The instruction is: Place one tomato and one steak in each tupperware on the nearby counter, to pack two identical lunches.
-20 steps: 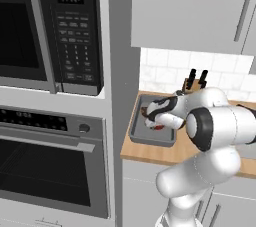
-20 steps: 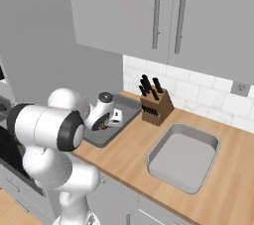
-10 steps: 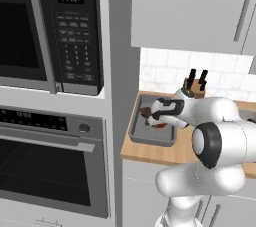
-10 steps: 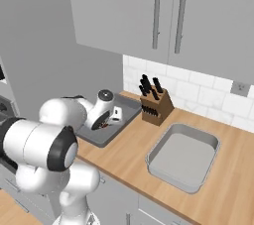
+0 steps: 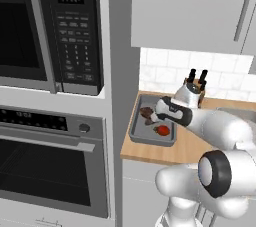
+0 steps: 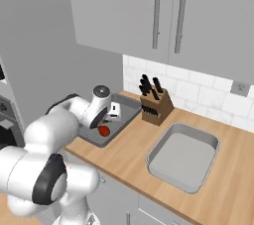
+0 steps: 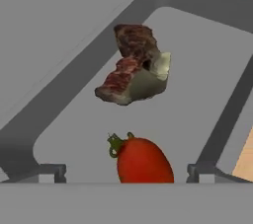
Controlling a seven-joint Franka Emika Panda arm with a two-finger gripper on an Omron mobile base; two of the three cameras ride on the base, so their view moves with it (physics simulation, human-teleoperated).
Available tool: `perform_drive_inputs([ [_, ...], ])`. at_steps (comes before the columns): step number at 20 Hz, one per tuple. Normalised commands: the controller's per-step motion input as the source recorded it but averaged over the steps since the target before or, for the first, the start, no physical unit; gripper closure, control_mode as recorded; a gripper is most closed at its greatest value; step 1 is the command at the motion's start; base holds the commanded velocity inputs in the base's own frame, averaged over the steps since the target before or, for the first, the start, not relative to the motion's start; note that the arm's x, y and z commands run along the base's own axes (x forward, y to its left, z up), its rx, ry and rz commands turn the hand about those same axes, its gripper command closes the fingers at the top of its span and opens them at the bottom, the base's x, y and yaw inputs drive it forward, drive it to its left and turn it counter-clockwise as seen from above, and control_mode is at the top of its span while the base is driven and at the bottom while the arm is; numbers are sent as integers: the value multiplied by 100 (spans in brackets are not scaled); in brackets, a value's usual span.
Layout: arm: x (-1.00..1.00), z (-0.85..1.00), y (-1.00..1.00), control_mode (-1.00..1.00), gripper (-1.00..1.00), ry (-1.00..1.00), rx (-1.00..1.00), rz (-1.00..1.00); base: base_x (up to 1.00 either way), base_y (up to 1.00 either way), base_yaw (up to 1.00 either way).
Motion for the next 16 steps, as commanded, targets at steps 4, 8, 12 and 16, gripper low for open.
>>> perform_drive_inputs([
  [4, -100, 0, -35, -100, -100, -6, 0, -7, 0, 0, 0],
  [8, -100, 27, -16, -100, -100, 0, 0, -14, 0, 0, 0],
  [12, -69, 81, 0, -100, -100, 0, -3, -3, 0, 0, 0],
  [16, -78, 88, 0, -100, -100, 1, -11, -3, 0, 0, 0],
])
